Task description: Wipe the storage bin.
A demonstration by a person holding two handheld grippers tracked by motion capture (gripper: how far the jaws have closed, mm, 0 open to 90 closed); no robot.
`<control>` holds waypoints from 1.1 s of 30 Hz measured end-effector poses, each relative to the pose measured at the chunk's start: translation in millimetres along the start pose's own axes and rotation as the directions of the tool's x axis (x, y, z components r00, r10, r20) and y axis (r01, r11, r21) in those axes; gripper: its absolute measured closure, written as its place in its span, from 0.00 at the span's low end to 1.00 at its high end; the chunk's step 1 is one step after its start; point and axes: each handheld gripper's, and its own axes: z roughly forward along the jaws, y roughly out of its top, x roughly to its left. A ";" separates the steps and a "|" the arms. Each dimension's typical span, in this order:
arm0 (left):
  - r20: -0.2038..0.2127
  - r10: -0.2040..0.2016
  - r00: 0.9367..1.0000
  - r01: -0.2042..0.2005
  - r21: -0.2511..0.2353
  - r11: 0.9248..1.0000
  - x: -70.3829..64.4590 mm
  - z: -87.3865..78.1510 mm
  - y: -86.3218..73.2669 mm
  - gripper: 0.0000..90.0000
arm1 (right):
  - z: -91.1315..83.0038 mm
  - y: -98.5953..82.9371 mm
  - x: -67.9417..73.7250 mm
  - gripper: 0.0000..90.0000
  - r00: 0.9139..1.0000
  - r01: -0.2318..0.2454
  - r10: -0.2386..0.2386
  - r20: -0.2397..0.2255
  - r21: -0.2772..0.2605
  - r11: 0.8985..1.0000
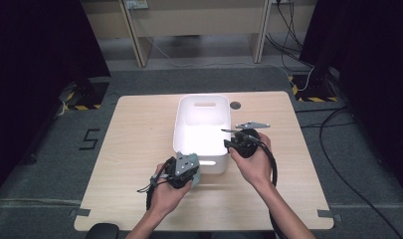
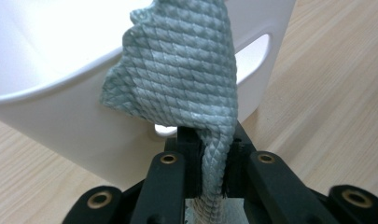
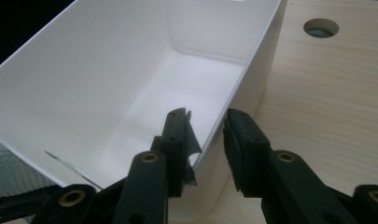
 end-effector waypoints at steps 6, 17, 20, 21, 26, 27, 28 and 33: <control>0.005 0.010 1.000 -0.010 0.011 1.000 -3.6 4.5 -0.6 0.90 | 0.1 0.0 -0.1 0.78 1.000 0.003 -0.003 0.000 -0.001 1.000; 0.011 0.015 1.000 -0.015 0.025 1.000 -6.7 9.7 -2.7 0.90 | -0.1 -0.1 0.0 0.78 1.000 0.001 -0.001 -0.001 -0.002 1.000; 0.010 0.014 1.000 -0.014 0.025 1.000 -7.4 12.3 -3.9 0.90 | -0.1 -0.1 0.0 0.78 1.000 0.001 -0.001 -0.001 -0.002 1.000; 0.010 0.013 1.000 -0.013 0.026 1.000 -7.6 12.6 -4.1 0.90 | -0.2 -0.1 -0.1 0.78 1.000 0.001 -0.001 -0.001 -0.002 1.000; 0.006 0.021 1.000 -0.021 0.030 0.999 -9.3 14.9 -5.5 0.90 | -0.3 0.0 -0.1 0.78 1.000 0.001 -0.001 -0.001 0.000 1.000; 0.006 0.021 1.000 -0.022 0.031 0.999 -9.7 15.7 -5.8 0.90 | -0.3 0.0 -0.1 0.78 1.000 0.001 -0.001 -0.001 0.000 1.000; 0.006 0.018 1.000 -0.019 0.031 0.999 -10.5 16.9 -6.4 0.90 | -0.2 -0.1 -0.1 0.78 1.000 0.001 -0.001 -0.002 -0.002 1.000; 0.010 0.025 1.000 -0.026 0.049 0.998 -11.9 23.3 -10.7 0.90 | -0.2 -0.2 -0.1 0.78 1.000 0.002 -0.002 -0.001 -0.003 1.000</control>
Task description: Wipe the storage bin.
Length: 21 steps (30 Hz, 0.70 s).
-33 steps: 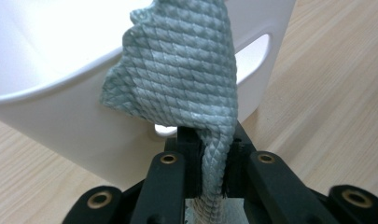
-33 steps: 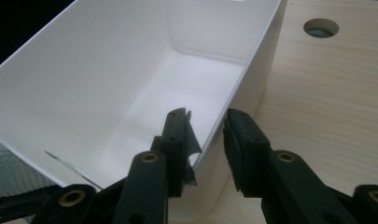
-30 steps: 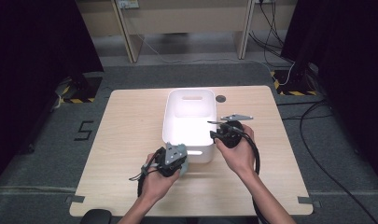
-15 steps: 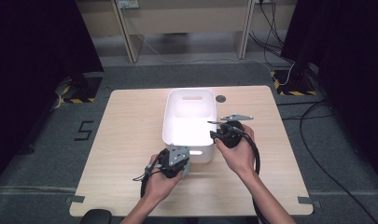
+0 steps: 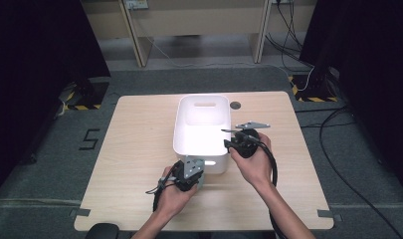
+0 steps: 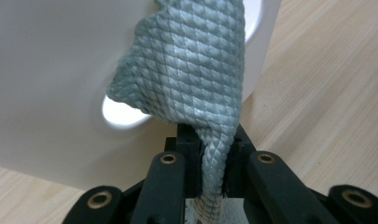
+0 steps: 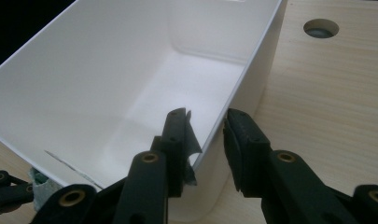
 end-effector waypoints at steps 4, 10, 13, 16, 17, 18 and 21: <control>0.001 -0.001 1.000 0.001 0.003 1.000 -1.0 3.8 -2.4 0.90 | 0.0 0.0 0.0 0.78 1.000 0.000 0.000 0.000 0.000 1.000; -0.004 0.004 1.000 -0.004 0.004 1.000 -2.8 6.9 -4.4 0.90 | -0.1 0.1 -0.2 0.78 1.000 0.003 -0.003 0.001 0.000 1.000; -0.003 0.006 1.000 -0.006 0.003 1.000 -3.1 8.2 -4.8 0.90 | 0.1 0.0 -0.2 0.78 1.000 0.002 -0.002 0.001 -0.002 1.000; -0.006 0.009 1.000 -0.009 0.005 1.000 -3.7 9.6 -4.8 0.90 | 0.2 0.1 0.1 0.78 1.000 0.000 0.000 0.001 -0.002 1.000; -0.004 0.009 1.000 -0.009 0.007 1.000 -3.7 10.0 -4.7 0.90 | 0.2 0.1 0.0 0.78 1.000 0.000 0.000 0.001 -0.002 1.000; -0.004 0.009 1.000 -0.009 0.007 1.000 -3.7 10.5 -4.7 0.90 | 0.0 0.1 0.0 0.78 1.000 0.000 0.000 0.001 -0.001 1.000; -0.004 0.009 1.000 -0.009 0.008 1.000 -4.4 11.6 -4.8 0.90 | -0.1 0.2 0.1 0.78 1.000 -0.001 0.001 0.001 -0.001 1.000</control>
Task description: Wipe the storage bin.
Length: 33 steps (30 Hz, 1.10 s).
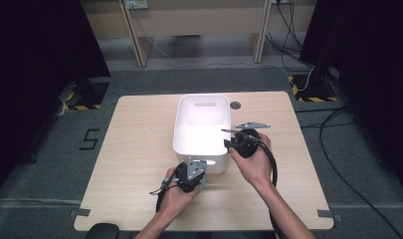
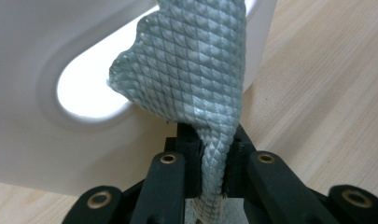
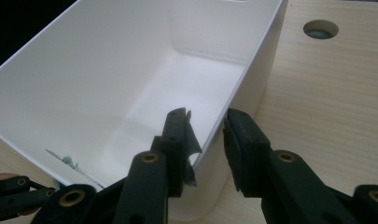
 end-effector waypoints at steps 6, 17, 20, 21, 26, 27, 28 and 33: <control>0.004 -0.004 1.000 0.004 0.001 1.000 -0.9 0.8 1.5 0.90 | 0.0 -0.1 0.2 0.78 1.000 0.003 -0.003 0.000 -0.001 1.000; 0.021 -0.006 1.000 0.006 -0.009 1.000 -6.1 5.7 5.7 0.90 | -0.1 0.2 -0.3 0.78 1.000 0.002 -0.002 -0.001 0.000 1.000; 0.023 -0.008 1.000 0.008 -0.009 1.000 -5.8 5.4 5.7 0.90 | -0.1 0.2 -0.3 0.78 1.000 0.002 -0.002 -0.001 0.000 1.000; 0.024 -0.009 1.000 0.010 -0.012 1.000 -5.7 5.4 5.8 0.90 | -0.2 0.2 -0.3 0.78 1.000 0.002 -0.002 -0.001 0.000 1.000; 0.030 -0.016 0.999 0.016 -0.019 1.000 -5.2 2.7 8.1 0.90 | -0.2 0.2 -0.4 0.78 1.000 0.001 -0.001 -0.002 0.000 1.000; 0.028 -0.017 0.999 0.018 -0.025 1.000 -5.2 2.0 9.0 0.90 | -0.3 0.2 -0.4 0.78 1.000 0.001 -0.001 -0.002 0.000 1.000; 0.028 -0.015 0.999 0.016 -0.024 1.000 -5.0 1.3 9.8 0.90 | -0.3 0.1 -0.4 0.78 1.000 0.000 0.000 -0.002 0.000 1.000; 0.034 -0.020 0.999 0.021 -0.036 0.999 -5.2 -1.8 13.3 0.90 | -0.4 0.2 -0.5 0.78 1.000 -0.001 0.001 -0.004 0.001 1.000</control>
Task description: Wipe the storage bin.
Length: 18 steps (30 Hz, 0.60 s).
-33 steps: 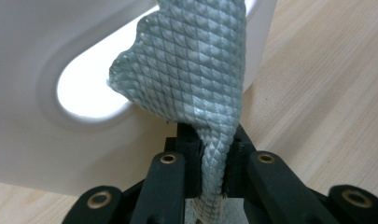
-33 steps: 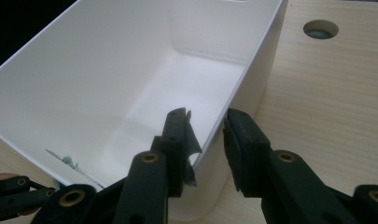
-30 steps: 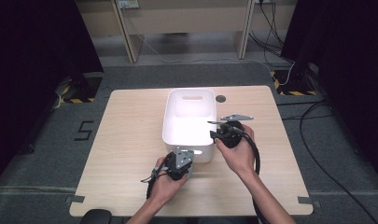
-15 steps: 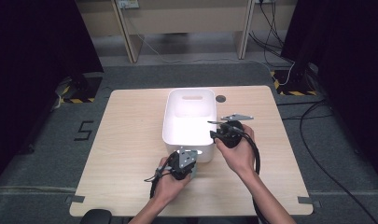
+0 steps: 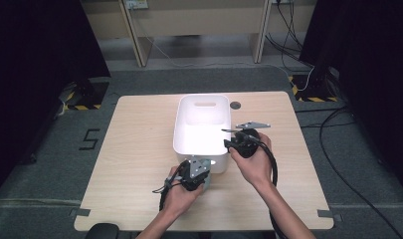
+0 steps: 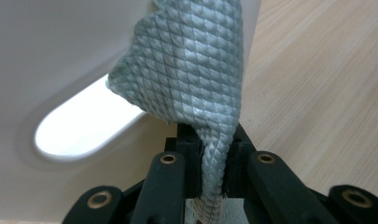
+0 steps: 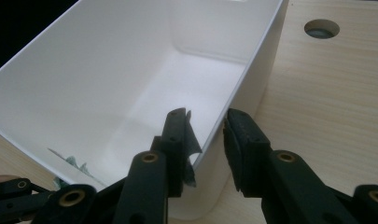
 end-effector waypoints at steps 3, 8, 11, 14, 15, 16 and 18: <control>0.004 -0.001 1.000 0.001 -0.007 1.000 -0.4 -2.3 3.1 0.90 | 0.0 0.0 0.1 0.78 1.000 0.000 0.000 0.000 0.000 1.000; 0.004 0.001 1.000 -0.001 -0.019 1.000 -1.6 -6.0 8.0 0.90 | -0.1 0.0 0.3 0.78 1.000 -0.001 0.001 0.000 0.000 1.000; 0.007 -0.006 1.000 0.006 -0.030 1.000 -2.0 -8.1 10.9 0.90 | -0.2 0.1 0.2 0.78 1.000 -0.002 0.002 -0.001 0.001 1.000; 0.004 -0.005 1.000 0.006 -0.044 0.999 -2.1 -10.5 14.0 0.90 | -0.2 0.1 0.0 0.78 1.000 -0.001 0.001 -0.001 0.001 1.000; 0.004 -0.004 1.000 0.004 -0.043 0.999 -2.1 -11.2 14.8 0.90 | 0.0 0.1 0.1 0.78 1.000 -0.002 0.002 -0.003 0.000 1.000; 0.003 -0.002 1.000 0.002 -0.042 0.999 -2.0 -12.0 15.8 0.90 | 0.1 0.1 0.3 0.78 1.000 -0.001 0.001 -0.004 0.000 1.000; 0.002 -0.003 1.000 0.003 -0.048 0.999 -2.4 -12.3 16.3 0.90 | 0.1 0.2 1.0 0.78 1.000 -0.003 0.003 -0.004 0.000 1.000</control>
